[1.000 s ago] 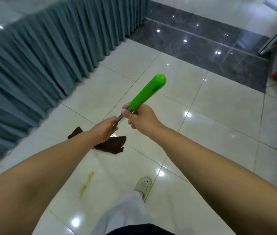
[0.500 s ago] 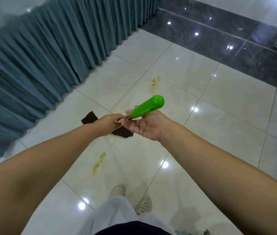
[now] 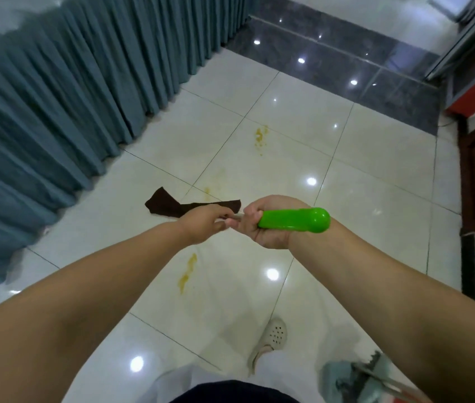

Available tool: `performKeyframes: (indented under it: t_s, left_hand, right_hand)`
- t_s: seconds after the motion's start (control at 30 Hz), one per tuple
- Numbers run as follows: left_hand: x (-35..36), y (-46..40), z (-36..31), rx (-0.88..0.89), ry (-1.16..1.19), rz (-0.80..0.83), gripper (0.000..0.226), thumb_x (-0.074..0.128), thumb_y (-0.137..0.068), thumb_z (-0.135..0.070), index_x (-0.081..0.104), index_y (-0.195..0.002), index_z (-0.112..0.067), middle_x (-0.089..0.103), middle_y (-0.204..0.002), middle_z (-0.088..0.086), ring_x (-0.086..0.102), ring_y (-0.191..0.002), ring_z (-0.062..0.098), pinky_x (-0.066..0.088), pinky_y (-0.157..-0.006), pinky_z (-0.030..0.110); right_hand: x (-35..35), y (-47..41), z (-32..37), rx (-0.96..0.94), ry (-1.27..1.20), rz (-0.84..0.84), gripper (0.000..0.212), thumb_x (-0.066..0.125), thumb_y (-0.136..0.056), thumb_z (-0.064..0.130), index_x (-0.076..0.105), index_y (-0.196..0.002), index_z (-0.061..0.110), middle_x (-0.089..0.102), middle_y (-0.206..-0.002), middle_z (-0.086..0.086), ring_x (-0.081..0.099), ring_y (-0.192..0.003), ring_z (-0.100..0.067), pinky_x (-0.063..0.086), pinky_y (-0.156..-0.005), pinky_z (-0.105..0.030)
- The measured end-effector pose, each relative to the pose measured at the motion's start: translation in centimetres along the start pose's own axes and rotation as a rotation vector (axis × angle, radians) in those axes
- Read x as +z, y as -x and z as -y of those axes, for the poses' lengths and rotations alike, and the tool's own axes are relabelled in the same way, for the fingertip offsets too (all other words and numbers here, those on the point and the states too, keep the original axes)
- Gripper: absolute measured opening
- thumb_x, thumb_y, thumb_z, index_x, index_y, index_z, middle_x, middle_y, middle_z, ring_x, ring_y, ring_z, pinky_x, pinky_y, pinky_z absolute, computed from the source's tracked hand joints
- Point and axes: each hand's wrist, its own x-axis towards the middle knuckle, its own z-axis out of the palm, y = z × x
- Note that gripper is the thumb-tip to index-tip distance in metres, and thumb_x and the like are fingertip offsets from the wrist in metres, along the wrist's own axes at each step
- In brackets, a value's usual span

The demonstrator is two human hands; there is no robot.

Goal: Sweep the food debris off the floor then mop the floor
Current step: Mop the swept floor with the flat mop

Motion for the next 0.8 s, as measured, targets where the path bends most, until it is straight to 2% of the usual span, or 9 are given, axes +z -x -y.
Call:
performKeyframes:
  t_s: [0.07, 0.17, 0.27, 0.33, 0.4, 0.43, 0.57, 0.73, 0.8]
  left_hand:
    - [-0.4, 2.9, 2.4, 0.045, 0.003, 0.032, 0.026, 0.055, -0.093, -0.029, 0.062, -0.116, -0.021, 0.064, -0.115, -0.002, 0.058, -0.106, 0.016, 0.044, -0.087, 0.029]
    - [-0.9, 6.9, 6.1, 0.07, 0.023, 0.063, 0.023, 0.054, -0.093, -0.024, 0.062, -0.114, -0.024, 0.064, -0.117, -0.005, 0.058, -0.11, 0.017, 0.044, -0.095, 0.035]
    - [-0.7, 10.1, 8.8, 0.022, 0.041, 0.129, 0.039, 0.048, -0.093, -0.008, 0.053, -0.129, -0.021, 0.059, -0.128, -0.001, 0.054, -0.118, 0.017, 0.04, -0.099, 0.027]
    - [-0.3, 11.8, 10.1, -0.027, 0.0, 0.172, 0.05, 0.043, -0.092, -0.004, 0.044, -0.138, -0.024, 0.054, -0.135, 0.003, 0.054, -0.119, 0.022, 0.041, -0.094, 0.025]
    - [0.0, 13.4, 10.5, -0.047, -0.042, 0.202, 0.053, 0.039, -0.091, 0.0, 0.041, -0.138, -0.024, 0.053, -0.135, 0.005, 0.055, -0.115, 0.024, 0.04, -0.085, 0.024]
    - [0.2, 14.1, 10.6, -0.048, -0.054, 0.21, 0.054, 0.037, -0.091, 0.002, 0.041, -0.138, -0.023, 0.053, -0.135, 0.006, 0.055, -0.114, 0.024, 0.042, -0.085, 0.024]
    - [1.6, 17.2, 11.2, -0.076, 0.015, 0.225, 0.055, 0.033, -0.092, 0.005, 0.041, -0.141, -0.019, 0.049, -0.14, 0.008, 0.05, -0.123, 0.024, 0.041, -0.103, 0.03]
    - [4.3, 22.3, 10.0, -0.198, 0.33, 0.138, 0.038, 0.035, -0.097, -0.004, 0.058, -0.125, -0.014, 0.059, -0.129, 0.008, 0.054, -0.12, 0.024, 0.039, -0.107, 0.034]
    - [5.7, 24.9, 8.7, -0.201, 0.367, 0.102, 0.032, 0.037, -0.099, -0.014, 0.06, -0.121, -0.016, 0.062, -0.122, 0.004, 0.055, -0.117, 0.021, 0.041, -0.105, 0.035]
  right_hand:
    - [2.4, -0.2, -3.8, -0.032, 0.006, -0.015, 0.026, 0.028, -0.093, -0.009, 0.043, -0.114, -0.008, 0.053, -0.089, -0.032, 0.043, -0.022, -0.016, 0.039, -0.03, -0.012]
    - [5.5, -1.4, -9.1, -0.056, 0.014, -0.048, 0.028, 0.029, -0.091, -0.009, 0.047, -0.112, -0.005, 0.055, -0.087, -0.027, 0.043, -0.022, -0.014, 0.039, -0.029, -0.013]
    - [7.9, -2.5, -13.2, -0.075, 0.031, -0.056, 0.025, 0.03, -0.095, -0.006, 0.05, -0.109, 0.001, 0.053, -0.092, -0.023, 0.045, -0.024, -0.01, 0.04, -0.031, -0.012]
    - [9.0, -2.8, -15.7, -0.083, 0.011, -0.05, 0.02, 0.033, -0.097, -0.003, 0.052, -0.102, 0.002, 0.053, -0.097, -0.022, 0.048, -0.027, -0.009, 0.041, -0.032, -0.012]
    - [9.5, -3.0, -18.1, -0.083, -0.011, -0.058, 0.018, 0.037, -0.096, -0.001, 0.053, -0.101, 0.003, 0.055, -0.102, -0.019, 0.05, -0.028, -0.009, 0.041, -0.032, -0.012]
    - [9.6, -3.1, -19.2, -0.075, -0.025, -0.066, 0.018, 0.038, -0.095, -0.001, 0.054, -0.101, 0.003, 0.057, -0.103, -0.017, 0.05, -0.029, -0.01, 0.041, -0.032, -0.013]
    - [9.5, -3.2, -23.5, -0.02, -0.072, -0.111, 0.019, 0.039, -0.095, 0.002, 0.058, -0.097, 0.006, 0.061, -0.089, -0.015, 0.043, -0.03, -0.008, 0.038, -0.03, -0.015]
    - [8.1, -1.3, -28.6, 0.023, -0.073, -0.123, 0.013, 0.041, -0.095, 0.004, 0.051, -0.103, 0.006, 0.063, -0.081, -0.013, 0.042, -0.031, -0.008, 0.037, -0.03, -0.015]
    - [7.3, 0.0, -31.0, 0.043, -0.052, -0.116, 0.013, 0.041, -0.096, 0.006, 0.052, -0.104, 0.007, 0.064, -0.061, -0.012, 0.042, -0.029, -0.008, 0.036, -0.029, -0.014]
